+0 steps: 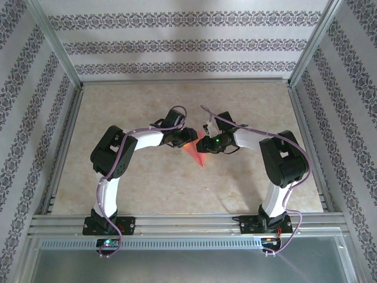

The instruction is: Fold a paper plane with a square sheet of paper (fold left side to right side)

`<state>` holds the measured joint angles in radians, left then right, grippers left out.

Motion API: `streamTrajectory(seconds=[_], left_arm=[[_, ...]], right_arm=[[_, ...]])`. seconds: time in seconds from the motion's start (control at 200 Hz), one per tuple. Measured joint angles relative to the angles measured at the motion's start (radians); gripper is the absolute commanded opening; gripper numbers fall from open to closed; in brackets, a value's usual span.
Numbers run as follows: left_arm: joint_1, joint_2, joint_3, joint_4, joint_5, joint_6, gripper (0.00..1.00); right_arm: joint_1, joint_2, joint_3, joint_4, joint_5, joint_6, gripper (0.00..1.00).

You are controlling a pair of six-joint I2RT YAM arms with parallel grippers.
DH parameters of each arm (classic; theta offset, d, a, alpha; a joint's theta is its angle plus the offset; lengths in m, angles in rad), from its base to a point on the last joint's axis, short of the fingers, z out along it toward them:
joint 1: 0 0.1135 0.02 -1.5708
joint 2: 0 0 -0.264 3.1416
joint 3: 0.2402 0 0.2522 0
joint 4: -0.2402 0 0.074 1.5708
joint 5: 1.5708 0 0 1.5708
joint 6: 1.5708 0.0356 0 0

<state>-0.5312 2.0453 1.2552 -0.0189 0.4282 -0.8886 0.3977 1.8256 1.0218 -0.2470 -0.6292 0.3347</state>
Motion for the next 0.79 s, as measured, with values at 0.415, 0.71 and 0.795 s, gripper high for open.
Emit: streamTrajectory(seconds=[0.415, 0.71, 0.795], left_arm=[[0.0, 0.0, 0.002, -0.005, -0.004, 0.0, 0.48], [0.0, 0.0, 0.002, -0.005, -0.007, 0.0, 0.48], [0.0, 0.0, 0.002, -0.005, -0.007, 0.0, 0.48]], right_arm=[[0.018, 0.049, 0.021, 0.007, -0.008, 0.012, 0.22], [0.018, 0.068, 0.02, 0.032, -0.016, 0.012, 0.14], [0.017, 0.072, 0.02, 0.036, -0.018, 0.011, 0.14]])
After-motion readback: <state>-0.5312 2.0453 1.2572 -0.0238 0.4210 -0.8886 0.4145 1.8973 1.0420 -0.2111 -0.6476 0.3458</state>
